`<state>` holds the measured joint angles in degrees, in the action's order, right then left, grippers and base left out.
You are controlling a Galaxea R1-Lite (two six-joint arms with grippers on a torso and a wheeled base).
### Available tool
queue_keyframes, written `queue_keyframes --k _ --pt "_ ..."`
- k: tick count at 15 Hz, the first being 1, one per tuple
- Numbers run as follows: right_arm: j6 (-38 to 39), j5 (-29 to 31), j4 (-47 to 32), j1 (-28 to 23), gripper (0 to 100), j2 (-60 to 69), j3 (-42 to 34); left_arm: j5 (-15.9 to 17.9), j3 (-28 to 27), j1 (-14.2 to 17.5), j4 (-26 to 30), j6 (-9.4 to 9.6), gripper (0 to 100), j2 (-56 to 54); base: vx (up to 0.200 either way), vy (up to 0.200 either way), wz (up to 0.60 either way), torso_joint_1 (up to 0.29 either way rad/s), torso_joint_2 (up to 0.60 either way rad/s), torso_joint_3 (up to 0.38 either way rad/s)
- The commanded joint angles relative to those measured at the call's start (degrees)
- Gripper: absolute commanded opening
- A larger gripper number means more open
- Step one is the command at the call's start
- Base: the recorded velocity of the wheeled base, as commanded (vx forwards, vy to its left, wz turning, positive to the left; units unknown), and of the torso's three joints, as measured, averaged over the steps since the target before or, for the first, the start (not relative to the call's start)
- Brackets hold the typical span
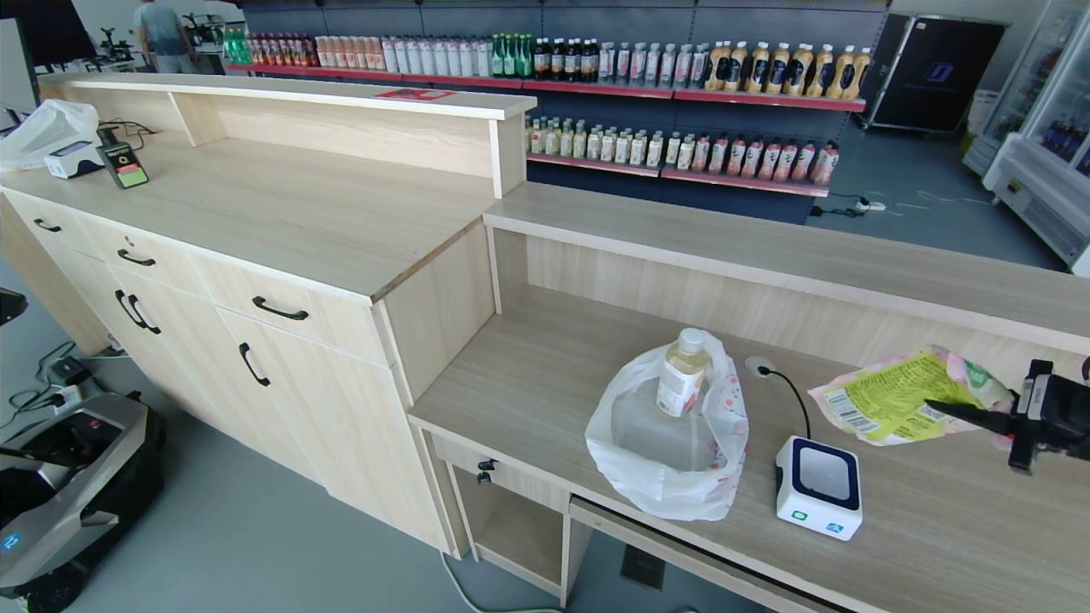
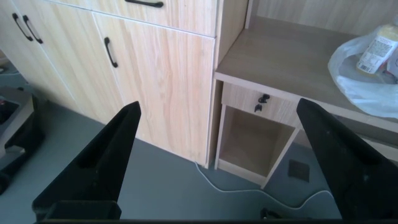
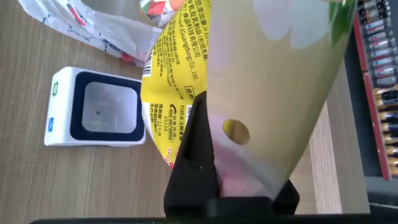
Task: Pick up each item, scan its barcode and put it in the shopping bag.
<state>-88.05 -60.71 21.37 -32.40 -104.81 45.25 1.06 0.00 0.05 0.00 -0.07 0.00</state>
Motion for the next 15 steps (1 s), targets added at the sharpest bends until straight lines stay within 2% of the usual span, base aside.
queue_keyframes --k 1,2,3,4,5,6,9,11,13,15 --pt "26.1 2.8 -6.5 -4.4 0 20.7 -2.4 0.0 0.0 0.0 0.0 -0.01 100 0.0 0.000 0.000 0.00 0.000 0.00 0.000" --pt "39.2 8.9 -7.1 -5.5 0 26.0 -4.3 0.0 0.0 0.0 0.0 -0.01 100 0.1 0.000 0.000 0.00 0.000 0.00 0.000" --pt "44.9 13.9 -7.1 -5.7 0 28.4 -5.6 0.0 0.0 0.0 0.0 -0.01 100 0.1 0.000 0.000 0.00 0.000 0.00 0.000" --pt "47.4 16.4 -7.1 -5.7 0 29.4 -6.3 0.0 0.0 0.0 0.0 -0.01 100 0.0 0.000 0.000 0.00 0.000 0.00 0.000" --pt "55.3 23.7 -7.1 -4.7 0 32.4 -8.6 0.0 0.0 0.0 0.0 -0.01 100 0.1 0.000 0.000 0.00 0.000 0.00 0.000" --pt "58.5 27.8 -7.1 -3.0 0 33.7 -9.6 0.0 0.0 0.0 0.0 -0.01 100 0.1 0.000 0.000 0.00 0.000 0.00 0.000" --pt "60.5 42.1 -6.5 1.6 0 35.4 -11.5 0.0 0.0 0.0 0.0 -0.01 100 0.0 0.000 0.000 0.00 0.000 0.00 0.000" --pt "61.2 46.2 -0.7 6.7 0 35.5 -14.0 0.0 0.0 0.0 0.0 -0.01 100 0.0 0.000 0.000 0.00 0.000 0.00 0.000" --pt "61.2 54.5 9.3 14.3 0 35.5 -19.1 0.0 0.0 0.0 0.0 -0.01 100 0.0 0.000 0.000 0.00 0.000 0.00 0.000" --pt "62.7 56.7 11.7 21.4 0 36.1 -19.6 0.0 0.0 0.0 0.0 -0.01 100 0.1 0.000 0.000 0.30 0.001 0.00 0.001"
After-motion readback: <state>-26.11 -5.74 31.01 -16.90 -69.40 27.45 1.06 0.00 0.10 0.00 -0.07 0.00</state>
